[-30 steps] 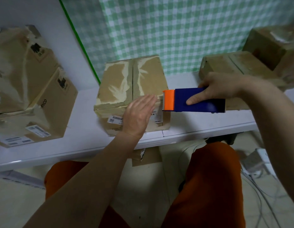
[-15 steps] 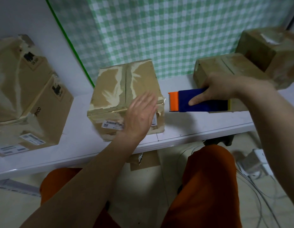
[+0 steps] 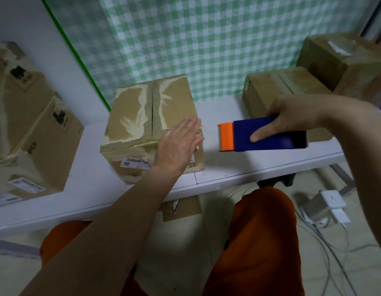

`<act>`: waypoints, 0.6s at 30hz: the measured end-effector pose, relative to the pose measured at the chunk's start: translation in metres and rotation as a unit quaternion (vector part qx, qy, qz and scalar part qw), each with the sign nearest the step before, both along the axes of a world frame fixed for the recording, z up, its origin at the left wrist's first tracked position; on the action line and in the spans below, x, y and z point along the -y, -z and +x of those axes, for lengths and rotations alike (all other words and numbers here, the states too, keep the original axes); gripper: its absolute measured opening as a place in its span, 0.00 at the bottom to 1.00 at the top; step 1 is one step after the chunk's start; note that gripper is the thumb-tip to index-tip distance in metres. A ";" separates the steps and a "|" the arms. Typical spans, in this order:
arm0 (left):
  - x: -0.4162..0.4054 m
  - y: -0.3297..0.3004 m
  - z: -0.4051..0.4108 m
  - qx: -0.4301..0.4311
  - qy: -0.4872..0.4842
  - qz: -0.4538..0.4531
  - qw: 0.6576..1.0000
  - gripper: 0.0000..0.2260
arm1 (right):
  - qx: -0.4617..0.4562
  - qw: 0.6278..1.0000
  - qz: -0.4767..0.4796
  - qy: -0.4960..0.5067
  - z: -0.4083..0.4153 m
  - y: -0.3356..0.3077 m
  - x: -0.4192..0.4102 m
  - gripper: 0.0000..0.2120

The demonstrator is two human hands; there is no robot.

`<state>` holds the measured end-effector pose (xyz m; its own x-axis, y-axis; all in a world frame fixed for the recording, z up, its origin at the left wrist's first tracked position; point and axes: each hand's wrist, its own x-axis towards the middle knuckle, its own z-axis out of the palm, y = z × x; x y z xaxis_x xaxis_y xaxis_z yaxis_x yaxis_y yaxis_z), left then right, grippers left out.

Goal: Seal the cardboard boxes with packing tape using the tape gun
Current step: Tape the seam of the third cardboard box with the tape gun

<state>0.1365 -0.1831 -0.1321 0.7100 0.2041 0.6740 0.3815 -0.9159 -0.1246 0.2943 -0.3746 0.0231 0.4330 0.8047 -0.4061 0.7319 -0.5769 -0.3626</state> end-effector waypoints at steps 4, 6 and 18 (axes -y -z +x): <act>-0.001 0.001 0.001 -0.005 -0.002 -0.009 1.000 0.21 | 0.012 1.000 -0.011 0.005 0.000 -0.005 0.002 0.25; 0.000 0.000 0.001 0.000 -0.005 0.001 1.000 0.21 | 0.019 1.000 -0.020 0.002 0.000 -0.005 0.003 0.21; -0.005 0.004 0.002 0.008 0.004 0.001 1.000 0.21 | 0.265 0.962 -0.061 -0.020 -0.038 0.023 -0.045 0.17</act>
